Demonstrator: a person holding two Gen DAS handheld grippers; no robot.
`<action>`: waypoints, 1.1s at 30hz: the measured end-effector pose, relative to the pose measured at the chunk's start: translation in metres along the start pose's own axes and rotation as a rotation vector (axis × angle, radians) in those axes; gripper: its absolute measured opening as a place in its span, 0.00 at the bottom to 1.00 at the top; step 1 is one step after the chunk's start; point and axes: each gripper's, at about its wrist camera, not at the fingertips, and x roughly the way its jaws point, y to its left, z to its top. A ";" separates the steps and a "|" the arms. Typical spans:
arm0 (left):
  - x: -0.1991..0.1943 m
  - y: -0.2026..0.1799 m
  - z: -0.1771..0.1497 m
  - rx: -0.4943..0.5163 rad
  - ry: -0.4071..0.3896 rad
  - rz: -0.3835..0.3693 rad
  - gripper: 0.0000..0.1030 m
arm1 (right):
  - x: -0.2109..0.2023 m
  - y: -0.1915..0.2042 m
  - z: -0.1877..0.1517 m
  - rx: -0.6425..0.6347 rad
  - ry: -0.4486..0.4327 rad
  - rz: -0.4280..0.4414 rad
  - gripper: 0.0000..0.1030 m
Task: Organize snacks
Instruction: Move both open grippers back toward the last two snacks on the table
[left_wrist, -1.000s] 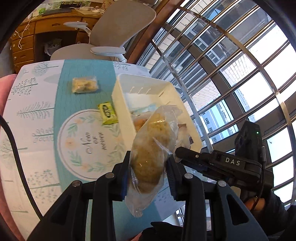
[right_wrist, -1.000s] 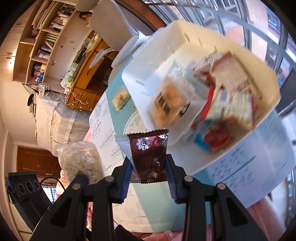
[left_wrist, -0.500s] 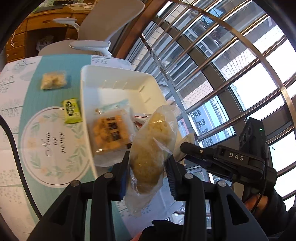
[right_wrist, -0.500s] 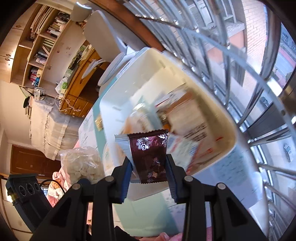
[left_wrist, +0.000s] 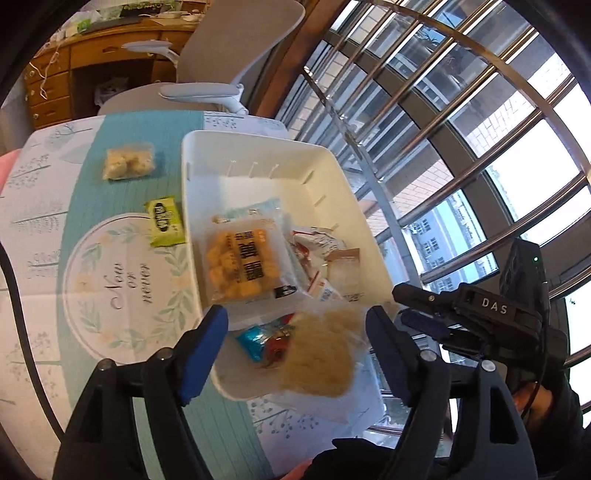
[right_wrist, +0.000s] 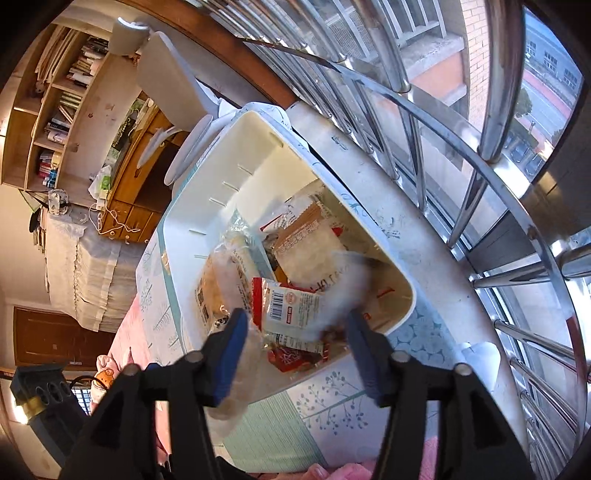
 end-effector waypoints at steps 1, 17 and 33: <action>-0.003 0.003 -0.001 0.000 -0.002 0.010 0.76 | 0.001 0.003 -0.001 -0.007 0.003 0.002 0.58; -0.065 0.081 -0.004 -0.031 -0.026 0.097 0.76 | 0.010 0.081 -0.045 -0.176 -0.042 -0.055 0.58; -0.123 0.173 0.023 0.162 0.062 0.150 0.79 | 0.038 0.175 -0.115 -0.187 -0.194 -0.150 0.64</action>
